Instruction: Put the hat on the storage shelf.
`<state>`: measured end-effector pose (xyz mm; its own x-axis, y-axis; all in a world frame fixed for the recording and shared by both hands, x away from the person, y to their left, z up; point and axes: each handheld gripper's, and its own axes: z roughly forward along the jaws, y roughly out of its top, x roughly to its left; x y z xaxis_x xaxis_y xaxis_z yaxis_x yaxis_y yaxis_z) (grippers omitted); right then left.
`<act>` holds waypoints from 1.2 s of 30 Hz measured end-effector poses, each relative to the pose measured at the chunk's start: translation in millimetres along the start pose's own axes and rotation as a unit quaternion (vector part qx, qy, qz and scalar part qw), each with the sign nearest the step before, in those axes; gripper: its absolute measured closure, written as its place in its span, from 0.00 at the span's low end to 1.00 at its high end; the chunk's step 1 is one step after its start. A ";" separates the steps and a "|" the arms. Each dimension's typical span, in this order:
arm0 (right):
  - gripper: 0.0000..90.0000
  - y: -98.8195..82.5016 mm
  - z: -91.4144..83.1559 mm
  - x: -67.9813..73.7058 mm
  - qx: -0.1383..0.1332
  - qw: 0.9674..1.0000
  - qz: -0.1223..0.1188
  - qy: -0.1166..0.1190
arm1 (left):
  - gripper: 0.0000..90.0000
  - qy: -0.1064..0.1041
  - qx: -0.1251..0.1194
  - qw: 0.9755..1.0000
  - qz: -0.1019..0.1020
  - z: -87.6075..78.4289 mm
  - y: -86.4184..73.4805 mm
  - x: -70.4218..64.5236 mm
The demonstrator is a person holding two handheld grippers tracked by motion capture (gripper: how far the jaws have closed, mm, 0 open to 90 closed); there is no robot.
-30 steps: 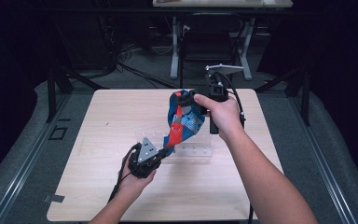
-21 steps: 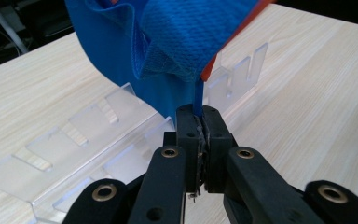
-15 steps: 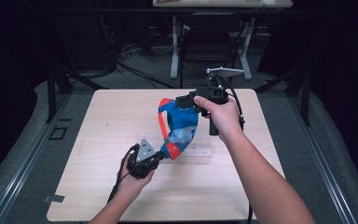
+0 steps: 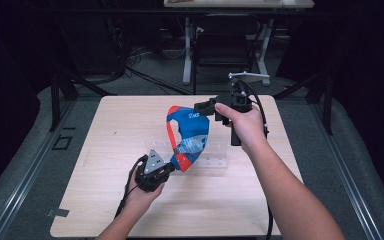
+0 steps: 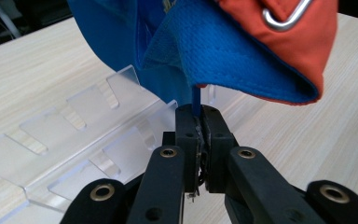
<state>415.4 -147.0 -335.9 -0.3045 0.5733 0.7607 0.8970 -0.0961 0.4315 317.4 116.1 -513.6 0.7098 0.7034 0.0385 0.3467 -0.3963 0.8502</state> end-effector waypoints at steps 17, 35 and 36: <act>0.73 -1.5 -4.3 -1.8 -0.005 1.000 -0.003 -0.007 | 0.95 0.011 0.004 1.000 -0.009 -0.6 -5.3 4.1; 0.72 -2.0 -7.8 -2.3 -0.006 1.000 -0.008 -0.015 | 0.75 0.024 -0.005 1.000 -0.018 -11.3 -10.6 11.3; 0.72 -2.0 -7.8 -2.3 -0.006 1.000 -0.008 -0.015 | 0.73 0.024 -0.005 1.000 -0.018 -11.3 -10.6 11.3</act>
<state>411.8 -154.5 -334.8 -0.3089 0.5992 0.7387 0.8878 -0.0969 0.4499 314.8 134.9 -516.2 0.6660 0.7452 0.0331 0.3649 -0.3642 0.8569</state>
